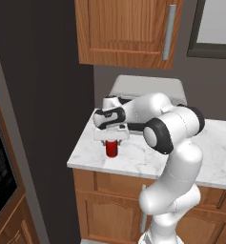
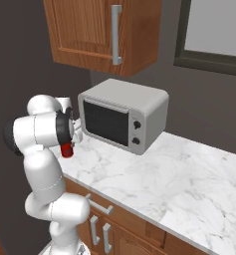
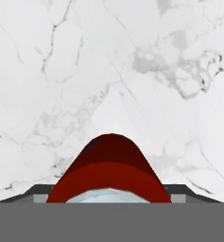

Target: Four empty soda cans are scattered around the kitchen. Gather all the cans and cluster them next to the stove for recycling.

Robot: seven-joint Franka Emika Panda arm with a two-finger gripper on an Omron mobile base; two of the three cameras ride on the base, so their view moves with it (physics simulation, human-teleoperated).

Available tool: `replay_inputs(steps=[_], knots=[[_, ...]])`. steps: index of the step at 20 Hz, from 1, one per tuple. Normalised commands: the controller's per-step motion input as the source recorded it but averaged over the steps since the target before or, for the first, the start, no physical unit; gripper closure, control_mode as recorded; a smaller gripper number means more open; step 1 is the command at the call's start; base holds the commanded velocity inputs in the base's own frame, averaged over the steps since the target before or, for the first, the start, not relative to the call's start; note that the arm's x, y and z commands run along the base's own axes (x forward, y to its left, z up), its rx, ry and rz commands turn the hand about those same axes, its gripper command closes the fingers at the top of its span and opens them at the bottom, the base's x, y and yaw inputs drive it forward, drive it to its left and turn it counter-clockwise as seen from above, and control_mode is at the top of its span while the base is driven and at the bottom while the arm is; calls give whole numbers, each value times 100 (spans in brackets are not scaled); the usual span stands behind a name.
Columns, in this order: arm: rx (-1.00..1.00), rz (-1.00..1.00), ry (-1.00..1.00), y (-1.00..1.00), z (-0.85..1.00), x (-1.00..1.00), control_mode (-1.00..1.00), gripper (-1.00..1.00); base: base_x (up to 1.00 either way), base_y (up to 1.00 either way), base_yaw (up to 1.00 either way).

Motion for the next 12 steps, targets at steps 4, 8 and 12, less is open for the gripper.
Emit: replay_inputs(steps=[4,8,12], knots=[[0,0,0,0,0,0,-100,100,0,0,0],[-1,0,0,-5,11,-19,-100,100,0,0,0],[-2,0,-2,-22,36,-55,-100,100,0,0,0]])
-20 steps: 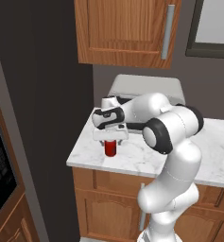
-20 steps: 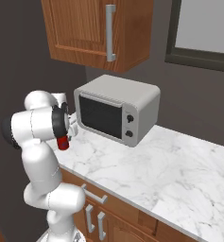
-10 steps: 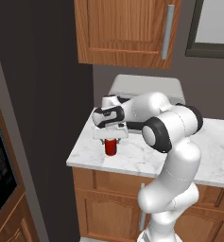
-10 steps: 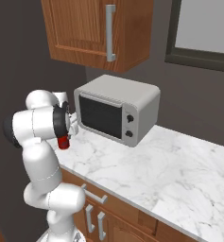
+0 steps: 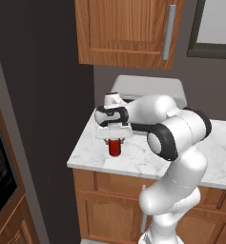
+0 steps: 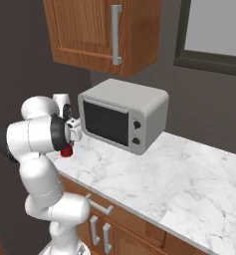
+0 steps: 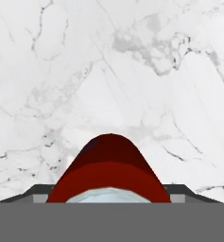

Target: Four empty soda cans are scattered around the kitchen. Gather all the cans and cluster them next to the stove for recycling.

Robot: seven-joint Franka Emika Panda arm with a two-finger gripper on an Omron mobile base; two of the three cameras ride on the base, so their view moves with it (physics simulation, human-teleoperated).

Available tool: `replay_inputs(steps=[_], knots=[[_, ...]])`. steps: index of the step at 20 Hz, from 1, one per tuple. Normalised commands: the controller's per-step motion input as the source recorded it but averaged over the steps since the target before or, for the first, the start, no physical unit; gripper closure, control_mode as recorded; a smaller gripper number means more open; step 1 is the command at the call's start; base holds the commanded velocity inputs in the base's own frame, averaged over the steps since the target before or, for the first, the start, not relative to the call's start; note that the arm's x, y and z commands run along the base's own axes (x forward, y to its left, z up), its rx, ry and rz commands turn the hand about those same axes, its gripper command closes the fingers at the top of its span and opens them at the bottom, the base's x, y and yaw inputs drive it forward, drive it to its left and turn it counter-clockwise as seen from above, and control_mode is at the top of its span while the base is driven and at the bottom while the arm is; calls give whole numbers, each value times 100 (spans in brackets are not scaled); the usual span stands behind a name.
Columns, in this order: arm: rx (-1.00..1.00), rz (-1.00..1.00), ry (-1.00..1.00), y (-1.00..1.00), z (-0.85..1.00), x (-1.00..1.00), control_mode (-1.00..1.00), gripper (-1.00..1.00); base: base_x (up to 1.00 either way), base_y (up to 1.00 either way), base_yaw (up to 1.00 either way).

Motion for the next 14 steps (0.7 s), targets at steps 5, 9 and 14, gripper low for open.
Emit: replay_inputs(steps=[5,9,14], knots=[[-2,0,-1,-25,51,-61,-100,100,0,0,0],[-1,0,-4,-40,40,-77,-100,100,0,0,0],[-2,0,0,-36,38,-74,-100,100,0,0,0]])
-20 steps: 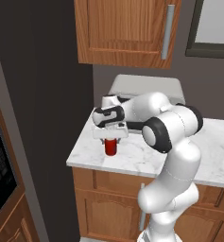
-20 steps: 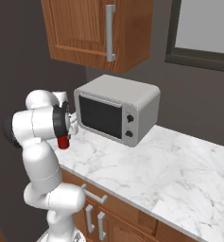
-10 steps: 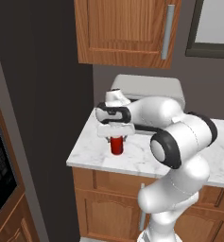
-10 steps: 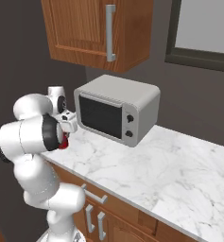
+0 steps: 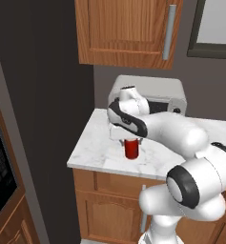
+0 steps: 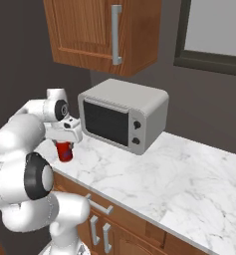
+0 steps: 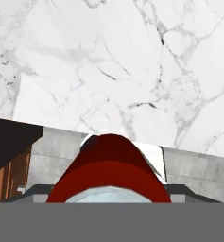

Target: Four empty soda cans are scattered around the kitchen. Gather all the cans and cluster them next to the stove for recycling.

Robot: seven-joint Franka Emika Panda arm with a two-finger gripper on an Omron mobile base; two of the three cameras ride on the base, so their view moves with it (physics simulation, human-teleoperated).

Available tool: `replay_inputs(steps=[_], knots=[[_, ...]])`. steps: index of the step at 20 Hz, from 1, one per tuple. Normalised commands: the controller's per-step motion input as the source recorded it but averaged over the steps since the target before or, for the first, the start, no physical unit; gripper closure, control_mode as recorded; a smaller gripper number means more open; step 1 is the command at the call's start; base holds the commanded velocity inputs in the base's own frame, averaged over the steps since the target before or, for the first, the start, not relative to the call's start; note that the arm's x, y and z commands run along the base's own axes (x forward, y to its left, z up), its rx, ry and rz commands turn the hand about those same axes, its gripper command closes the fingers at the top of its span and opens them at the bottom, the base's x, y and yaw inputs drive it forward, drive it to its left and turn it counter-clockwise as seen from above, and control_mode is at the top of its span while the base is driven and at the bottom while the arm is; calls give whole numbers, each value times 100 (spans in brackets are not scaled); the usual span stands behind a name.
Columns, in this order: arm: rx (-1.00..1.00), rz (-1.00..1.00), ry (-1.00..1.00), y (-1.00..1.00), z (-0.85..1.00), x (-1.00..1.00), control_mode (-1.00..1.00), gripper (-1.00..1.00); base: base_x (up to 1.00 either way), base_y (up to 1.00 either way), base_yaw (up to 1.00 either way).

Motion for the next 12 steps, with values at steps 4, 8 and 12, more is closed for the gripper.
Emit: replay_inputs(steps=[4,8,12], knots=[[-2,0,-3,-37,25,-63,-100,100,0,0,0],[0,0,-2,-23,1,-9,-100,100,0,0,0],[0,0,0,0,0,0,-100,100,0,0,0]])
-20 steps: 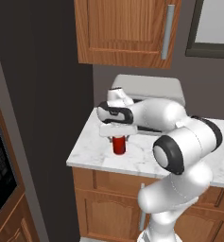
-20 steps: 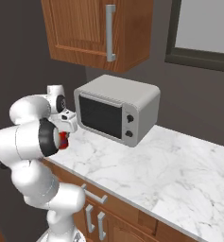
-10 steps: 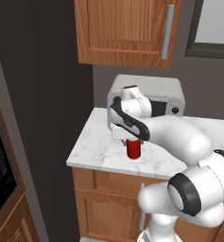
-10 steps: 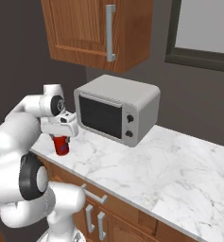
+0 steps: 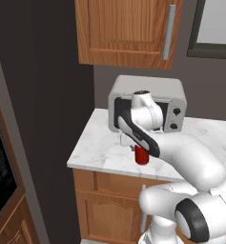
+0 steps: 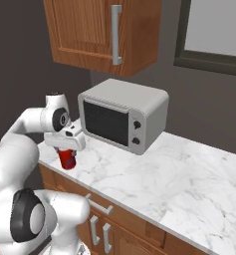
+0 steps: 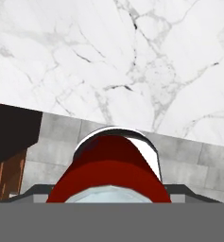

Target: Four empty soda cans are scattered around the kitchen. Gather all the cans and cluster them next to the stove for recycling.

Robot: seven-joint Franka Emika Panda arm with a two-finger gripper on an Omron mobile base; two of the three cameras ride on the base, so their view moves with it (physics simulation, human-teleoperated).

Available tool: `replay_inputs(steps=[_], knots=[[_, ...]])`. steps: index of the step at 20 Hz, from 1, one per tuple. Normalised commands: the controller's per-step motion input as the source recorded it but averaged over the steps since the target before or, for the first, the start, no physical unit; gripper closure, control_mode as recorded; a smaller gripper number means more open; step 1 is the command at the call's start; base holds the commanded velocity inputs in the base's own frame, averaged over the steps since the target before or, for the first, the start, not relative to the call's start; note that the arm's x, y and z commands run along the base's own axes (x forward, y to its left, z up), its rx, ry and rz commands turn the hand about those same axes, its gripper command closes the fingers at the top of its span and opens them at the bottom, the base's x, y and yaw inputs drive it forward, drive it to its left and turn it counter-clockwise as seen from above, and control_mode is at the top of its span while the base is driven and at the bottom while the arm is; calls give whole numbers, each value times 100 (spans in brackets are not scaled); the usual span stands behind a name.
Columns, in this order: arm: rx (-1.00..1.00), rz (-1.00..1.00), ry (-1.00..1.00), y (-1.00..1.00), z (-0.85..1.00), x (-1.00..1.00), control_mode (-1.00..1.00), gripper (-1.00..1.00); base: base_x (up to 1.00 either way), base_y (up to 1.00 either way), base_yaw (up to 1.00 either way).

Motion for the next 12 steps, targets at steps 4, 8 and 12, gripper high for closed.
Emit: replay_inputs(steps=[4,8,12], knots=[[0,0,0,0,0,0,-100,100,0,0,0],[0,0,0,0,0,-2,-100,100,0,0,0],[0,0,0,-3,0,-2,100,100,-15,-28,-7]])
